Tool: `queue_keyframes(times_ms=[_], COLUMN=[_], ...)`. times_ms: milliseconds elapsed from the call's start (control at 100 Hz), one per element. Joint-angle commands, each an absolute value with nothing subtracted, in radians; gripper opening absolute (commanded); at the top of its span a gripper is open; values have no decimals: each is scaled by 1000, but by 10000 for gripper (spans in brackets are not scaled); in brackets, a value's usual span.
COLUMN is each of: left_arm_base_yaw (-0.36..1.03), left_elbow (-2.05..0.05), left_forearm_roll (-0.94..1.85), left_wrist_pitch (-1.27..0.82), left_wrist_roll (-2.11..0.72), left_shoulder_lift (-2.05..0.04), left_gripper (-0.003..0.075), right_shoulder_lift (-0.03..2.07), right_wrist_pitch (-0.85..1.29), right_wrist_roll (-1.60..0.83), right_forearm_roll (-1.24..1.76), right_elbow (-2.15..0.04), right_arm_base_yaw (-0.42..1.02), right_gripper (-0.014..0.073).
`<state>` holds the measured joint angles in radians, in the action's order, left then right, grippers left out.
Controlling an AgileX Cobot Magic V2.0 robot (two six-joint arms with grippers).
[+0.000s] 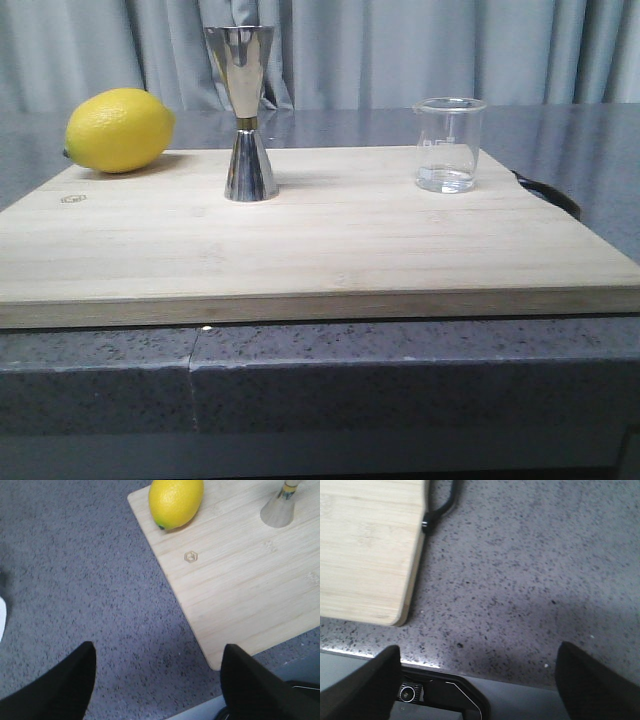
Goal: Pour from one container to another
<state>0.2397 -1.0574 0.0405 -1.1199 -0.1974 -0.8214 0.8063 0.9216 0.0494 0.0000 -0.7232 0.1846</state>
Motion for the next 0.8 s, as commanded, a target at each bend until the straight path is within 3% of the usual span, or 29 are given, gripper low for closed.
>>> queue_keyframes(times_ms=[0,240,610,680,790], left_arm_base_yaw=[237,237,237,237,237], left_elbow=[-1041,-882,-765,-758,-749], left_forearm_roll=[32,-46,-46,-46,-44], left_wrist_pitch=[-1087,-964,-827,-813,-793], left_wrist_roll=[-107,88,90,90,90], left_shoulder_lift=[-761,-605,-554,-554,-554], left_gripper=[483,482,458,410,291], right_shoulder_lift=[797,762,654,656,656], right_wrist_pitch=[905,926,795,795,795], right_wrist_roll=[107,136,136,136,136], right_forearm_roll=[-53,-73,-73,-73,-73], right_elbow=[-778,-801,-801,-801,-801], right_arm_base_yaw=[179,179,179,179,179], right_gripper=[566,566,561,505,305])
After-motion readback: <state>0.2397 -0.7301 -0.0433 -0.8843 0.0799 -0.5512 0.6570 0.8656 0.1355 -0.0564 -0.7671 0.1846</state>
